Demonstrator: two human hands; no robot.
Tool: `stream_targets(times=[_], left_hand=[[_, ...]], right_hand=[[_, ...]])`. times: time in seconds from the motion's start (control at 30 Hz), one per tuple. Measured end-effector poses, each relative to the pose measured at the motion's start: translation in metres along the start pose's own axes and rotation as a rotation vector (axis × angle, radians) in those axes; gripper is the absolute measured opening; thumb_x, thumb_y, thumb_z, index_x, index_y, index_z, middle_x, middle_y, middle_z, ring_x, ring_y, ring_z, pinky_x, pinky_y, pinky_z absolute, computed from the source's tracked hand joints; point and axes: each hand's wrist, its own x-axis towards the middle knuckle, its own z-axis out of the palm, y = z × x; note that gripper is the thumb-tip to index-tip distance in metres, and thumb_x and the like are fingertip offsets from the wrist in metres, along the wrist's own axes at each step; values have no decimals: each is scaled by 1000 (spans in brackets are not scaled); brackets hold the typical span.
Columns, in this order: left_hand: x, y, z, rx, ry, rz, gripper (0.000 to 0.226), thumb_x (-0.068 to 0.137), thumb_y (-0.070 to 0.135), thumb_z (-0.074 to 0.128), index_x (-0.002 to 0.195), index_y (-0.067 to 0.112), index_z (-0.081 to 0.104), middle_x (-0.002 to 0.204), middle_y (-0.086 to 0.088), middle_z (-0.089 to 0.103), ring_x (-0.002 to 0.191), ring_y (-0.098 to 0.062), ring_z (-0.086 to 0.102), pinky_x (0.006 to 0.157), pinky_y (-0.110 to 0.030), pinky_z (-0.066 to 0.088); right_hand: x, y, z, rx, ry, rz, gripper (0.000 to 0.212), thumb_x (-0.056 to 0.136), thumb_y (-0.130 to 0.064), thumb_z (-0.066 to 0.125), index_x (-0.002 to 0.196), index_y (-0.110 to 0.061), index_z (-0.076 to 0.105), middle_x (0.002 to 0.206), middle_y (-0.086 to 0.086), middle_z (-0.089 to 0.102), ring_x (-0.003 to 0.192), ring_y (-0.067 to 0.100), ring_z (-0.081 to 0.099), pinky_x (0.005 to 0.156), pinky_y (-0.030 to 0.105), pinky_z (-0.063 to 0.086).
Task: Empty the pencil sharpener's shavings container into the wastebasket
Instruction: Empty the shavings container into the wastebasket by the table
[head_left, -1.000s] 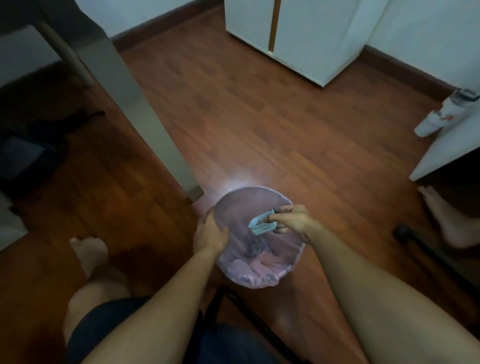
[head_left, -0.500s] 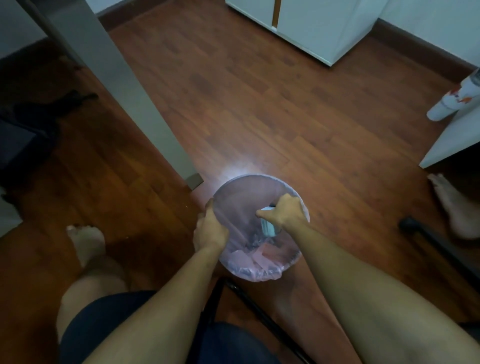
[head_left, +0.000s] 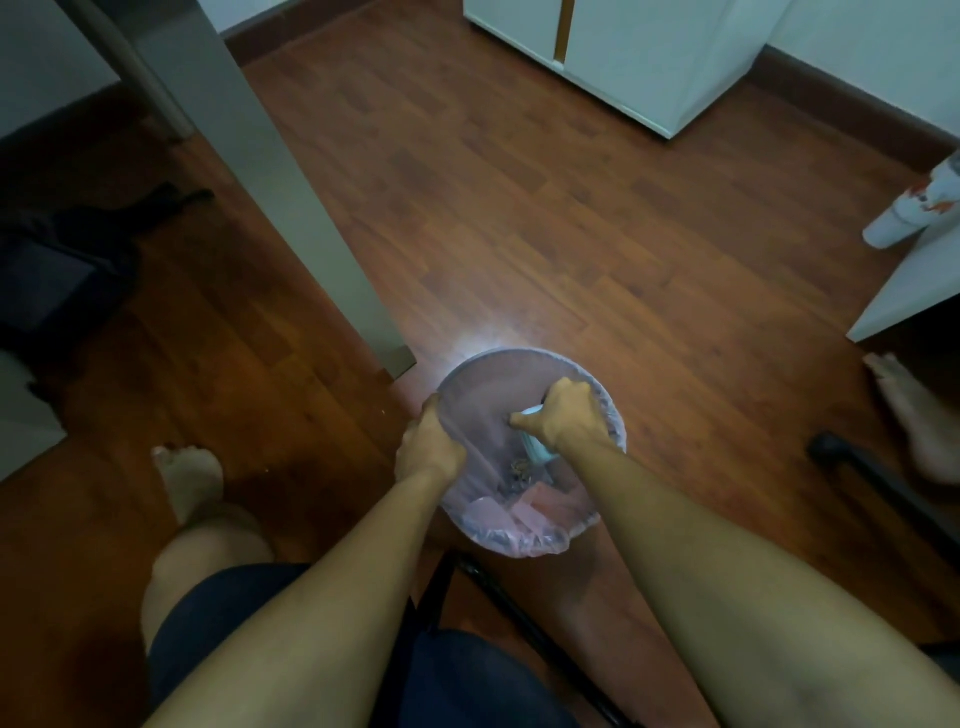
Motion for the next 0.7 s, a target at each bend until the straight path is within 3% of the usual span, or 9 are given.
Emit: stream_targets(times=[0.13,0.27,0.37,0.43,0.57,0.7], left_hand=[[-10,10,-17,-25,22,-3,58,89,19,57,145,17,40,140,-19,52,127,-40,50,101,-40,44],[-29,26,-47,-14,46,25,60,90,28,60,145,10,42,145,-17,50,131,-37,49,102,-38,43],[-45,41,-77,-23,100,68,55,90,30,59,139,9,50,142,-15,55,129,-34,52,103,-36,44],[-61,50,-102,-33,154,88,53,89,30,60,137,9,53,140,-15,57,128,-32,53,102,-34,45],[-92,60,-151,-58,254,131,49,89,33,61,132,9,58,135,-15,60,125,-32,56,102,-35,47],[-127,62,-201,-107,357,151,46,87,35,64,126,11,63,129,-12,65,121,-30,60,99,-34,49]], right_hand=[[-7,-12,-12,10,-9,-32,61,69,-62,75,58,-8,48,60,9,49,67,28,54,50,31,34],[-25,-32,-41,64,-13,-86,64,69,-65,73,78,-3,59,73,15,57,67,30,55,54,33,38],[-43,-51,-66,118,30,-120,66,69,-64,73,82,0,61,78,16,56,69,30,55,48,30,33],[-63,-66,-87,164,64,-141,65,70,-64,72,82,-1,62,84,17,60,71,31,58,53,32,39],[-104,-101,-122,215,139,-199,69,76,-58,69,103,5,69,112,25,67,98,38,66,67,33,45],[-147,-137,-149,240,183,-275,74,73,-63,68,106,3,69,114,24,68,103,39,67,74,35,49]])
